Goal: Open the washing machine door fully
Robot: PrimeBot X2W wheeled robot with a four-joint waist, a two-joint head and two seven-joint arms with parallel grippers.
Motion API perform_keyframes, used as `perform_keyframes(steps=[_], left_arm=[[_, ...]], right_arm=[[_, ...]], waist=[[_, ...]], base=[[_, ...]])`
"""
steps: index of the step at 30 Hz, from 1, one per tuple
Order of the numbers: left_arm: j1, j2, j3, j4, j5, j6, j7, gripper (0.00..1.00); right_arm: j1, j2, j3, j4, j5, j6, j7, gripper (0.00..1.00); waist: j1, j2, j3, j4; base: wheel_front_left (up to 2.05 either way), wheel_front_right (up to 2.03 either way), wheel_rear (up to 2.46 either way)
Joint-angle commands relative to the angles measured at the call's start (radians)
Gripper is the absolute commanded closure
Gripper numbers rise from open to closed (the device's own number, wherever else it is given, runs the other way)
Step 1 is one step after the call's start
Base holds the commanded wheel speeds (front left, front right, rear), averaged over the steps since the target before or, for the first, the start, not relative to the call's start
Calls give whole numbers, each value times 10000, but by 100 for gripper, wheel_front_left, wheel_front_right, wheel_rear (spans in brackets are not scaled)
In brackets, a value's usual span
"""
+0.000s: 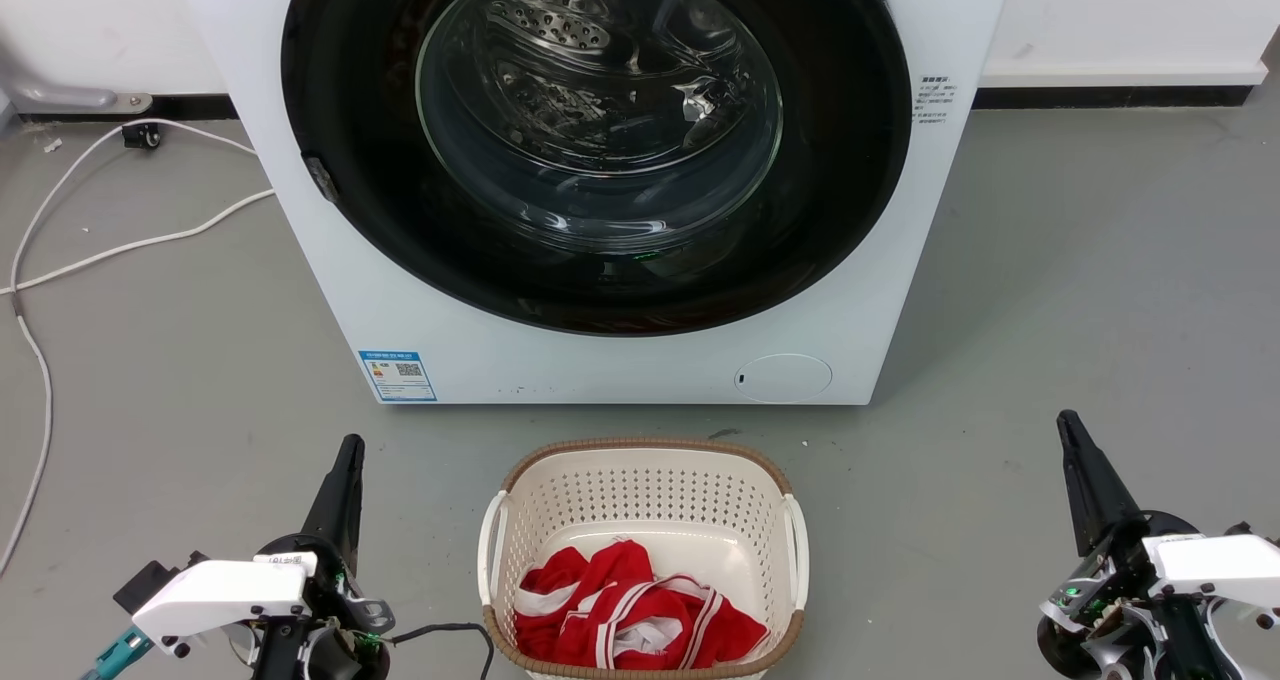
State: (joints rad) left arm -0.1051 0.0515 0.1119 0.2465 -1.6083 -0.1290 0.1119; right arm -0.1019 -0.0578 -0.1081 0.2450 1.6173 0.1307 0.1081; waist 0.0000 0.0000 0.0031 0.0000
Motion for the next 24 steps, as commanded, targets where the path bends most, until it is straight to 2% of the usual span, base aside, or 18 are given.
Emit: perform_keyframes(steps=[1,2,3,15,24], left_arm=[[-72,-9,38,-1,22,-33,32,100],[-72,-9,38,-1,23,-33,31,100],[12,-4,-5,19,-2,2,-7,0],[44,10,-442,-381,392,-2,-538,0],[34,5,-413,-957,1782,-5,-947,0]], right_arm=[[-128,43,-14,16,-81,0,38,100],[-128,43,-16,16,-79,0,39,100],[16,4,-1,19,-13,0,9,0],[162,13,260,-306,-301,0,-520,0],[268,20,270,-880,-1990,0,-927,0]], waist=[[0,0,0,0],[0,0,0,0],[0,0,0,0],[0,0,4,6],[0,0,21,12]], base=[[0,0,0],[0,0,0],[0,0,0],[0,0,0],[0,0,0]])
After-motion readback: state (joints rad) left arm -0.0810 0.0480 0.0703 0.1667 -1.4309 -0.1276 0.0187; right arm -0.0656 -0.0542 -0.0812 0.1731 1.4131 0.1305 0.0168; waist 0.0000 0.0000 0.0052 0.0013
